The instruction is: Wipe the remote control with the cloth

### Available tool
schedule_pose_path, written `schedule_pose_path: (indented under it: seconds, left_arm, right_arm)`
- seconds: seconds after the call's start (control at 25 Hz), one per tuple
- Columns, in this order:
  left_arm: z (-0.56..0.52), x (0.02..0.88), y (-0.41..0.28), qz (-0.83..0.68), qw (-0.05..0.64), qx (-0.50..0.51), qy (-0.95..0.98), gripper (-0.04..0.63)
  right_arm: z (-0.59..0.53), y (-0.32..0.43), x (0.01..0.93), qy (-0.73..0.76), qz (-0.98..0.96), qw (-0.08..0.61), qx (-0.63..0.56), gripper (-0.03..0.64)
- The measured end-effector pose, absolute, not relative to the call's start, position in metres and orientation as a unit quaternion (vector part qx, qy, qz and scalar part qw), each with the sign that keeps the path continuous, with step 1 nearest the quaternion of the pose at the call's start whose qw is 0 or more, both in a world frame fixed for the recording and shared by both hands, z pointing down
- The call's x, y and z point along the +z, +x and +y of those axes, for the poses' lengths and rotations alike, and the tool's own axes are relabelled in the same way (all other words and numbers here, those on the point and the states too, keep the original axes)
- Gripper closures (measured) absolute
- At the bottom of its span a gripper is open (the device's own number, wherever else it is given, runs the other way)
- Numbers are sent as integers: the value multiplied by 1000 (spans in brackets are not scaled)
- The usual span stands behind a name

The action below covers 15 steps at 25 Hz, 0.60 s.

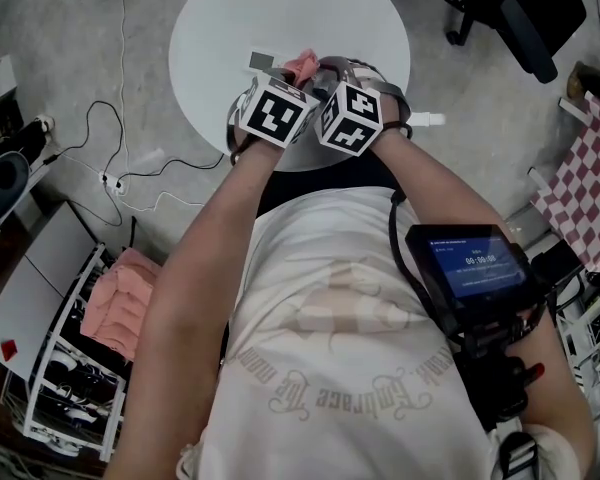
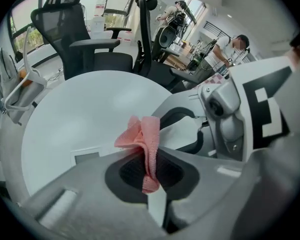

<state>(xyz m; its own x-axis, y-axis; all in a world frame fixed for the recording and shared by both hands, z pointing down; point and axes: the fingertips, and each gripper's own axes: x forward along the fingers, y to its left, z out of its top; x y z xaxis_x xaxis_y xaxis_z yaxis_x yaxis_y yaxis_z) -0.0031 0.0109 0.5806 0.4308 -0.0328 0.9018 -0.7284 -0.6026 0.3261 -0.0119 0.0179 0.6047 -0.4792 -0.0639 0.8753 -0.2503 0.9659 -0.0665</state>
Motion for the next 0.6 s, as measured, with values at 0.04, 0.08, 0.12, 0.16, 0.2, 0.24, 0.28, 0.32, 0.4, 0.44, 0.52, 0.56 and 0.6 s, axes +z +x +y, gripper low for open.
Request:
schedule_pose_path:
  seconds: [0.04, 0.08, 0.12, 0.16, 0.2, 0.24, 0.28, 0.32, 0.4, 0.44, 0.52, 0.56, 0.6]
  left_arm:
    - [12, 579, 2, -243, 369, 469, 765, 577]
    - [14, 579, 7, -238, 369, 466, 768, 577]
    - [15, 578, 9, -237, 372, 463, 768, 577]
    - [16, 577, 10, -238, 377, 459, 768, 577]
    - [17, 576, 10, -239, 384, 451, 769, 577]
    - [16, 574, 11, -239, 393, 439, 772, 577]
    - [17, 572, 12, -236, 403, 426, 775, 577]
    - [17, 569, 13, -231, 413, 413, 778, 577]
    - [19, 566, 14, -222, 434, 388, 782, 576]
    - [19, 565, 13, -221, 442, 378, 783, 576]
    - [19, 563, 7, -231, 450, 363, 782, 575]
    - [18, 562, 2, -244, 453, 356, 780, 575]
    - [16, 561, -3, -259, 454, 350, 778, 575]
  right_arm:
    - [18, -13, 604, 91, -855, 501, 91, 405]
    - [17, -14, 603, 91, -856, 501, 90, 405]
    - [17, -14, 603, 91, -857, 500, 88, 405]
    - [17, -15, 602, 90, -858, 499, 86, 405]
    - [17, -16, 602, 89, -858, 498, 85, 405]
    - [18, -16, 602, 87, -858, 498, 84, 405]
    - [18, -16, 603, 85, -859, 499, 82, 405]
    - [18, -15, 603, 83, -859, 499, 80, 405]
    - [19, -15, 604, 79, -860, 498, 75, 403]
    - [19, -16, 604, 78, -861, 498, 74, 403]
    - [19, -17, 605, 76, -861, 497, 70, 402]
    - [19, -18, 605, 75, -862, 497, 69, 400]
    - [19, -18, 605, 73, -862, 497, 68, 400]
